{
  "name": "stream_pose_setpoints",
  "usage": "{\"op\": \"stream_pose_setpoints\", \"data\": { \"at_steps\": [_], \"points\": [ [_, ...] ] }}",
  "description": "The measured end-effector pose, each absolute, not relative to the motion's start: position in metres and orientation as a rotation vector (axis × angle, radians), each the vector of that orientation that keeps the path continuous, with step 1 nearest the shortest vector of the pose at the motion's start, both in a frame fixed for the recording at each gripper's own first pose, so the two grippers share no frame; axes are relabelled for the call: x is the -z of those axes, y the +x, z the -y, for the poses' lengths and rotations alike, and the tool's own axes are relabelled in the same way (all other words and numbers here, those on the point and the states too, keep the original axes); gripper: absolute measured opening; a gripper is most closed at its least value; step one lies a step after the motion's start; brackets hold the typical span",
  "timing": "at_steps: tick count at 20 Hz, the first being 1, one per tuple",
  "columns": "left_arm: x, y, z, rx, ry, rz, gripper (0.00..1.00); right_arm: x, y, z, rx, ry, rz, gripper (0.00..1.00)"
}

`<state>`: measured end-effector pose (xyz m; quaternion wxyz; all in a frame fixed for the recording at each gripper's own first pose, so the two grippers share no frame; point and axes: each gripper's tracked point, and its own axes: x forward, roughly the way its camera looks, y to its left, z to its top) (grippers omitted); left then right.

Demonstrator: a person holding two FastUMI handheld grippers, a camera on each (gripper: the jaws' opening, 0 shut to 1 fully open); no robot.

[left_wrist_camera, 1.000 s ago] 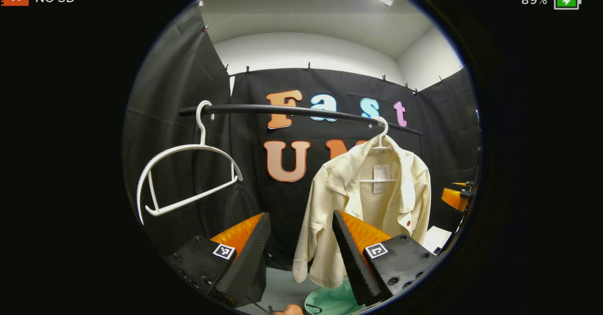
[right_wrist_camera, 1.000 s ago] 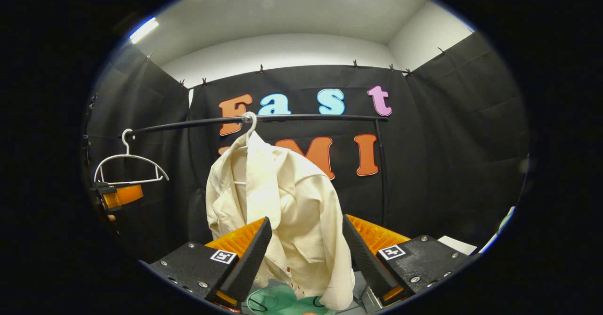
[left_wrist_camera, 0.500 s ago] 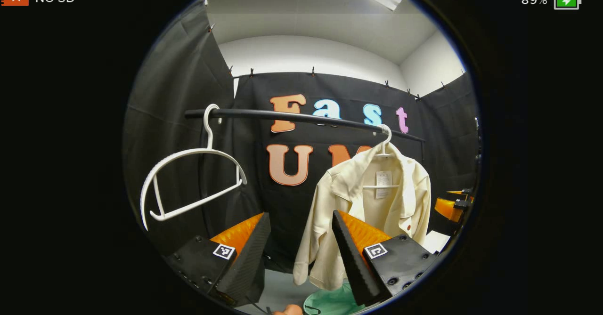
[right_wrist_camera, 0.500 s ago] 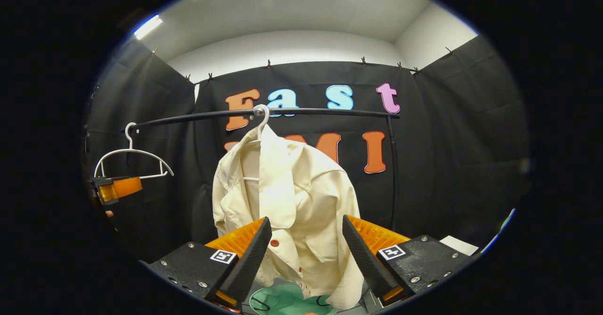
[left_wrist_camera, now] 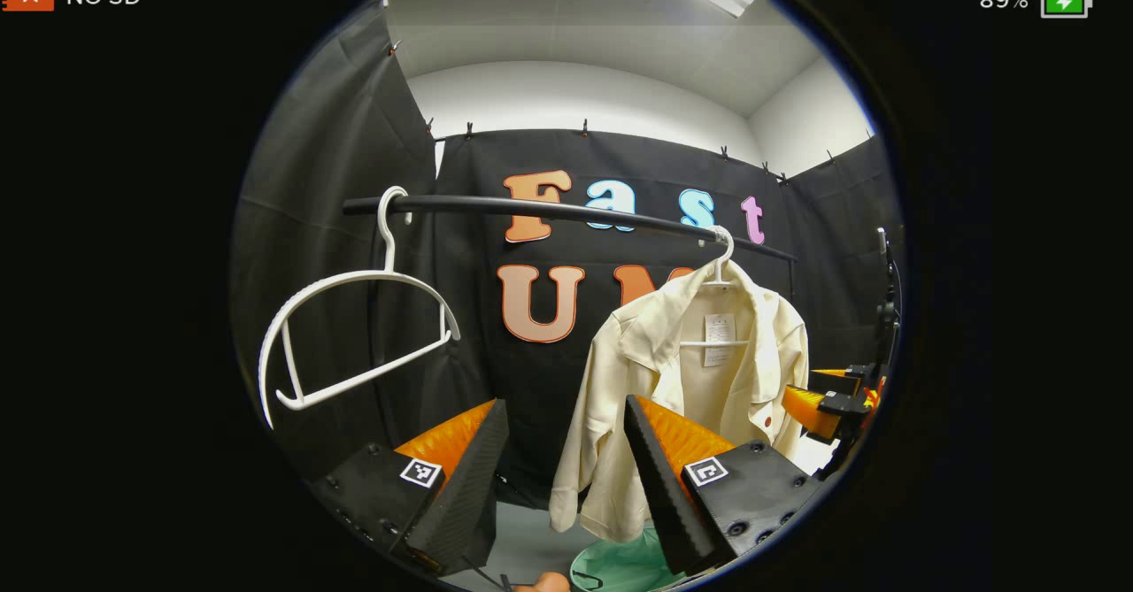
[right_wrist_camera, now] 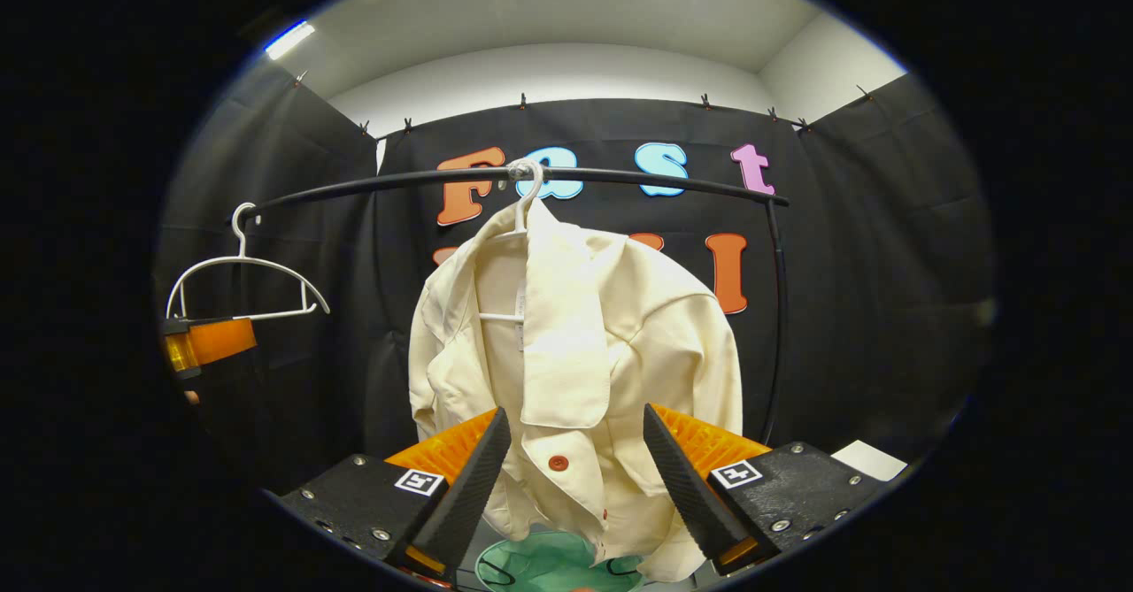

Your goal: Grasp the clothes on the hanger with both hands and then place them into the laundry hamper below.

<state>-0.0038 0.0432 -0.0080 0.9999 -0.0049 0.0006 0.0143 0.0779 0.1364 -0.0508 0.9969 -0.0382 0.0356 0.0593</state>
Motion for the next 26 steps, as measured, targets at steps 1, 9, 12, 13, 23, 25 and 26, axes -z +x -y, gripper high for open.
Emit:
{"op": "stream_pose_setpoints", "data": {
  "at_steps": [1,9,12,13,23,25,26],
  "points": [
    [0.009,-0.003,-0.045,-0.030,-0.012,-0.003,0.81,0.054,0.084,-0.139,-0.112,-0.088,-0.075,0.94],
    [0.023,-0.002,-0.063,-0.053,-0.011,-0.028,0.81,0.086,0.145,-0.144,-0.048,-0.080,-0.136,0.94],
    [0.030,0.001,-0.067,-0.054,-0.022,-0.038,0.81,0.093,0.168,-0.142,-0.021,-0.077,-0.148,0.94],
    [0.032,0.003,-0.067,-0.052,-0.028,-0.041,0.81,0.095,0.174,-0.142,-0.019,-0.076,-0.149,0.95],
    [0.050,0.025,-0.057,-0.027,-0.034,-0.064,0.81,0.098,0.188,-0.140,-0.075,-0.013,-0.160,0.48],
    [0.051,0.033,-0.043,-0.005,-0.044,-0.064,0.81,0.097,0.185,-0.136,-0.078,-0.013,-0.164,0.29],
    [0.053,0.039,-0.037,0.005,-0.050,-0.067,0.84,0.096,0.183,-0.134,-0.083,-0.007,-0.167,0.24]
  ]
}}
